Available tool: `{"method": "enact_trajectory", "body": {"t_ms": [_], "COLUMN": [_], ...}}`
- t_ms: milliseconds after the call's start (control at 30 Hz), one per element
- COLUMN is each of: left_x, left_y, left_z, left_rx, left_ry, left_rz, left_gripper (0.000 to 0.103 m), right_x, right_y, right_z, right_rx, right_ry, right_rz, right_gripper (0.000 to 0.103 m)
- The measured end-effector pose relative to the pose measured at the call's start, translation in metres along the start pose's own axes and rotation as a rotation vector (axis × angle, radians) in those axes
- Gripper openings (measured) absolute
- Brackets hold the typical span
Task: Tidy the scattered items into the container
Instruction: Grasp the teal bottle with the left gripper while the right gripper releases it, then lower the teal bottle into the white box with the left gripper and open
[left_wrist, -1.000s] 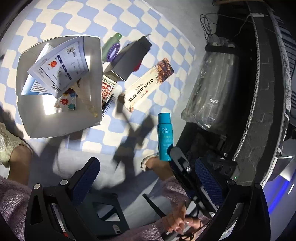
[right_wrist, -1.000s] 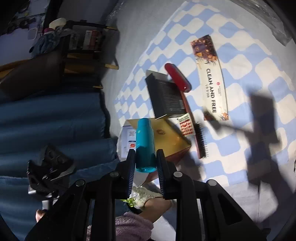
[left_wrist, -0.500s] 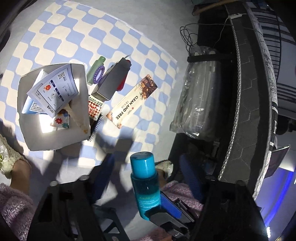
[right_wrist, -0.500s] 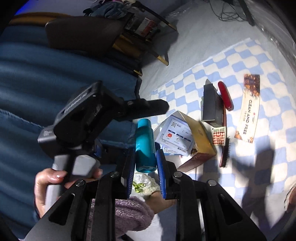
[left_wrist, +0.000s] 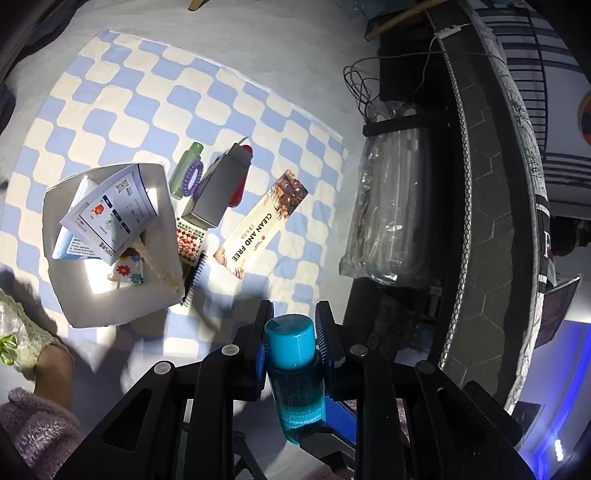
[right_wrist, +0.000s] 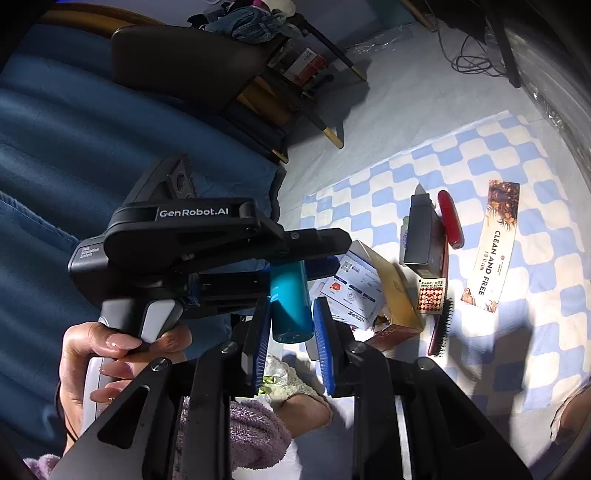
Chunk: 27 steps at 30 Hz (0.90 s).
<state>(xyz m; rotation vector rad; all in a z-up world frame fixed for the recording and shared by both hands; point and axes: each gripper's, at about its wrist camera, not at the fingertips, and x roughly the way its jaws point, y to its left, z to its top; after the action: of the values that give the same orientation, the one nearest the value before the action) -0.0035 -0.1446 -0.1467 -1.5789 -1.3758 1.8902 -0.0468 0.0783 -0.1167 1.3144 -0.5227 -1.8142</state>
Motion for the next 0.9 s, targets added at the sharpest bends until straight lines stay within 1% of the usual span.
{"method": "enact_trajectory", "body": {"t_ms": [133,233,300,433,533,700,767,833,900], "left_x": [-0.014,-0.025,-0.032,-0.043,-0.037,-0.020,-0.016,-0.012,-0.008], "left_y": [0.000,0.005,0.005,-0.008,-0.014,-0.022,-0.022,-0.021,-0.026], "left_z": [0.002,0.003,0.003,-0.002,-0.009,-0.009,-0.006,-0.004,-0.003], "left_rx": [0.003,-0.011,0.001,0.091,0.101,0.128,0.132,0.147,0.187], "left_ry": [-0.052,-0.077,-0.103,-0.174,-0.165,-0.129,-0.114,-0.091,-0.080], "left_rz": [0.061,0.071,0.090,0.225,0.266,0.331,0.359,0.381,0.410], "left_gripper": [0.020,0.020,0.020,0.020,0.020,0.020,0.020,0.020,0.020], "right_x": [0.003,0.004,0.004,-0.006,-0.010,-0.014,-0.014,-0.012,-0.012], "right_y": [0.005,-0.002,-0.011,-0.032,-0.045,-0.063,-0.069,-0.074,-0.079], "right_z": [-0.003,-0.004,-0.002,0.002,0.005,0.007,0.007,0.006,0.003], "right_rx": [-0.034,0.014,0.058,0.141,0.187,0.263,0.290,0.325,0.340], "right_ry": [-0.002,0.029,0.060,0.040,0.044,0.050,0.062,0.101,0.101], "right_rz": [-0.054,-0.051,-0.047,-0.059,-0.082,-0.079,-0.066,-0.041,-0.043], "right_gripper": [0.026,0.027,0.027,0.027,0.027,0.028,0.028,0.028,0.028]}}
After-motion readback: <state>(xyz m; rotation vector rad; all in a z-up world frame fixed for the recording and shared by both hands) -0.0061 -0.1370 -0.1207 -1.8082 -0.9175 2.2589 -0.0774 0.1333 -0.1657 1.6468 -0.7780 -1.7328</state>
